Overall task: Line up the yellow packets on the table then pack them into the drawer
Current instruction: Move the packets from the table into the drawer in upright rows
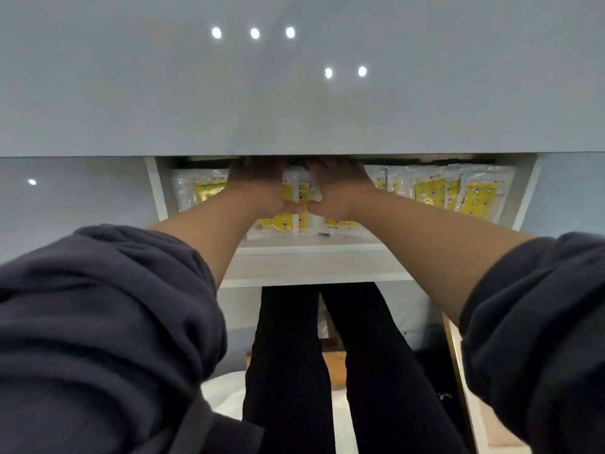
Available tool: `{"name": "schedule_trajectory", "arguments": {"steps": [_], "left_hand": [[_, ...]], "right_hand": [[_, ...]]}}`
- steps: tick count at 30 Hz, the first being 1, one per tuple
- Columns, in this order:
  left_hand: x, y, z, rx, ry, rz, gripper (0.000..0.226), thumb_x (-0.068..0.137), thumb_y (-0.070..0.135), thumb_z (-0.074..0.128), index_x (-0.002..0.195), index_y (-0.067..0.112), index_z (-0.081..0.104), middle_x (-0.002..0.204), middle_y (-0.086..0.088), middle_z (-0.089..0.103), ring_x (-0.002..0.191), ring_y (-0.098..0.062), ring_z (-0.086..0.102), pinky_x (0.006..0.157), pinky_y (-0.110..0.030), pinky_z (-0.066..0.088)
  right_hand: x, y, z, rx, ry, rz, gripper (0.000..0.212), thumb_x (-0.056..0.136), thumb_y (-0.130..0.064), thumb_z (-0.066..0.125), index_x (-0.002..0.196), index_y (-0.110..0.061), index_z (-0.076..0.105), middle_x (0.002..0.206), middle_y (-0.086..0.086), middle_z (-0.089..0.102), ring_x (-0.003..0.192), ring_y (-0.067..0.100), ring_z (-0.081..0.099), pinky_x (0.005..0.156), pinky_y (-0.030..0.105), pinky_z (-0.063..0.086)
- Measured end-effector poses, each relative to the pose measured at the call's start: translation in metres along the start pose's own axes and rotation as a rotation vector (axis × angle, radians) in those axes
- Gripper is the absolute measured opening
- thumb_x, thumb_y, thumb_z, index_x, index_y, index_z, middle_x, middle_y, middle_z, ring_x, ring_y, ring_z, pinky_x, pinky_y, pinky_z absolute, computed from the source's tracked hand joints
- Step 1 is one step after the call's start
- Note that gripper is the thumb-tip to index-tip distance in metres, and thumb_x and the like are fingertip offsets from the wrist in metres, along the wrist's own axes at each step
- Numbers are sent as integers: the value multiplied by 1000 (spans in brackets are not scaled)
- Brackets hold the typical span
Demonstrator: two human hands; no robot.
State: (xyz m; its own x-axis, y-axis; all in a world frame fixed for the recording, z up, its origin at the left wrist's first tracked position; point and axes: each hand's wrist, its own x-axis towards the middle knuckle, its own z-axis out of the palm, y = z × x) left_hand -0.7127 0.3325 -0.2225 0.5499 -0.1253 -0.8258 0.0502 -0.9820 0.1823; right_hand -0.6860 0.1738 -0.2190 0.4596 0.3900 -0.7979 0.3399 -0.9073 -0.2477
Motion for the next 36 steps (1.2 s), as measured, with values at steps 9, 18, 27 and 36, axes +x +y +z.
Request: {"name": "schedule_trajectory", "arguments": {"steps": [9,18,27,36], "left_hand": [[-5,-2,-2,18,17,122,91,70,61,71,142,21,33,143,-5,42,129,-30,42,104,-41,37],[-52,32,-35,14,-30,88,84,82,41,63,149,16,18,152,-9,29,139,-31,28,112,-53,23],[-133,73,-65,42,-154,49,59,90,34,53,143,13,36,141,-11,44,128,-30,42,99,-45,42],[-150,148,-75,-14,-210,-27,57,91,31,53,143,14,36,140,-10,44,127,-30,43,97,-44,42]], "right_hand": [[-10,5,-4,-22,-23,34,83,77,-47,61,148,-27,22,153,1,31,140,28,27,114,53,19],[-66,8,-25,130,-66,83,80,85,-34,57,152,-18,17,157,8,23,143,27,23,112,54,26],[-153,16,-40,197,-153,190,59,90,-23,50,146,-14,33,150,9,36,135,29,35,104,46,39],[-181,79,-60,206,-190,189,56,91,-25,49,145,-13,36,144,11,42,130,31,41,100,43,42]]}}
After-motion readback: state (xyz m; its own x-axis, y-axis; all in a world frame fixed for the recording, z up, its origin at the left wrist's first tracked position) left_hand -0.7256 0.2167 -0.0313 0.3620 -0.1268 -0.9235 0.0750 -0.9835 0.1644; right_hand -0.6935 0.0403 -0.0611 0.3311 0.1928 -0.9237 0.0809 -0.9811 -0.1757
